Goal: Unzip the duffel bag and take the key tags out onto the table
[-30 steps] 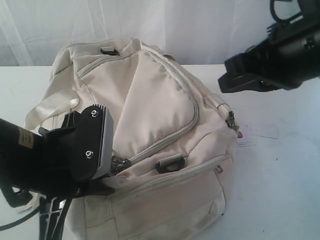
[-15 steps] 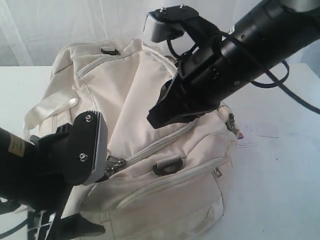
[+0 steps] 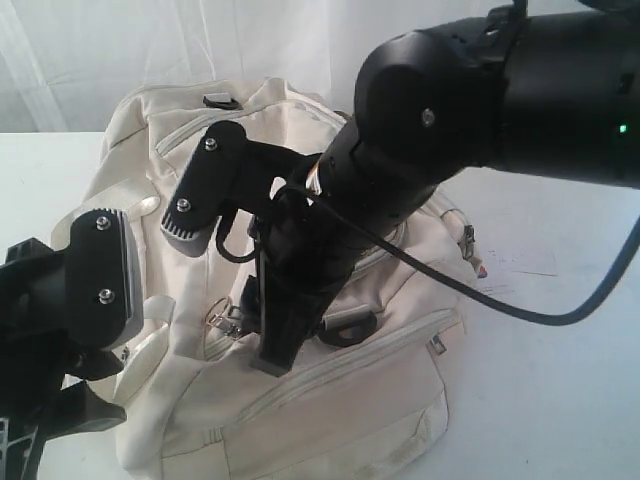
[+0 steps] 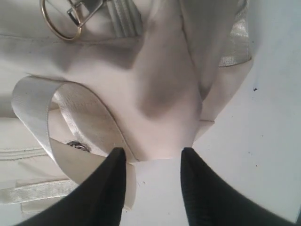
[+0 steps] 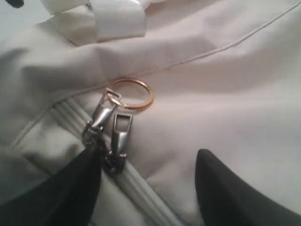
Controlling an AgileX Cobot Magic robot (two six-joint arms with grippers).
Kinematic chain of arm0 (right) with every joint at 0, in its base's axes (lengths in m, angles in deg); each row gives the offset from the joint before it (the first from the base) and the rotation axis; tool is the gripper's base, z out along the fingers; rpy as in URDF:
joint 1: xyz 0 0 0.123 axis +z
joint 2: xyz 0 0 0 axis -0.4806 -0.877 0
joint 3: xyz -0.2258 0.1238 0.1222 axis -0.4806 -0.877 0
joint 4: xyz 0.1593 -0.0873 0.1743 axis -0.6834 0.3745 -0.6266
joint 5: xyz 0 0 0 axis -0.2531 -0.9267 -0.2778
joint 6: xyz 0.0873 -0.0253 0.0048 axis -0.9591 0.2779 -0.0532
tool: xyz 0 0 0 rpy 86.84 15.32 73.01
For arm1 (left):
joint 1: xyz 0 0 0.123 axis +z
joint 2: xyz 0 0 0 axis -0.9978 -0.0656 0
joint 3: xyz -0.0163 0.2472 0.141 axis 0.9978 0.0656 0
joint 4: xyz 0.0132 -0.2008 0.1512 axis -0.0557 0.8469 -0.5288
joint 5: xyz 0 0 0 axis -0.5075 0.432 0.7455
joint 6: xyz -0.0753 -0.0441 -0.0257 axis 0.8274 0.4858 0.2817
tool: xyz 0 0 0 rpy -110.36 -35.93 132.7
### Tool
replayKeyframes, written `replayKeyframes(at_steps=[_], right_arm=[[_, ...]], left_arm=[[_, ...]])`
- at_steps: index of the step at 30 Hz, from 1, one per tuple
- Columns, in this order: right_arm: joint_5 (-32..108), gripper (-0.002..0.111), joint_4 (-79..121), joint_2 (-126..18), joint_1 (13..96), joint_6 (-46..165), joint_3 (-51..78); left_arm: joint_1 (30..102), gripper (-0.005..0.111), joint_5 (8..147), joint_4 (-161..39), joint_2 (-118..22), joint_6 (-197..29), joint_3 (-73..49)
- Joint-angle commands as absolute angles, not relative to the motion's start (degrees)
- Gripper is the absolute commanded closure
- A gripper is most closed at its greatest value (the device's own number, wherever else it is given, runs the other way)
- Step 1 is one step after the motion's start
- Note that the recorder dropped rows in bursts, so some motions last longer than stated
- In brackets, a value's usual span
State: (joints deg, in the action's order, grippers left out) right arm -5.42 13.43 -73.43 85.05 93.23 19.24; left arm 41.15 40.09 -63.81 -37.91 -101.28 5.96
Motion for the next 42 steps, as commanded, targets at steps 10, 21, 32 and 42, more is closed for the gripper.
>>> replayKeyframes(at_steps=[10, 21, 32, 42], right_arm=[[-2.22, 0.053, 13.89, -74.98, 86.62, 91.18, 19.41], [-2.53, 0.069, 15.09, -77.61, 88.69, 90.96, 19.41], [-4.84, 0.091, 15.5, -75.74, 88.69, 90.8, 19.41], [-6.02, 0.108, 16.62, -72.82, 88.69, 90.71, 19.41]], left_arm=[[41.13, 0.064, 40.26, -63.51, -37.54, -100.72, 6.82], [41.13, 0.064, 40.24, -63.41, -37.44, -100.72, 6.82], [41.13, 0.064, 40.24, -63.41, -37.44, -100.72, 6.82], [41.13, 0.064, 40.24, -63.41, -37.44, -100.72, 6.82]])
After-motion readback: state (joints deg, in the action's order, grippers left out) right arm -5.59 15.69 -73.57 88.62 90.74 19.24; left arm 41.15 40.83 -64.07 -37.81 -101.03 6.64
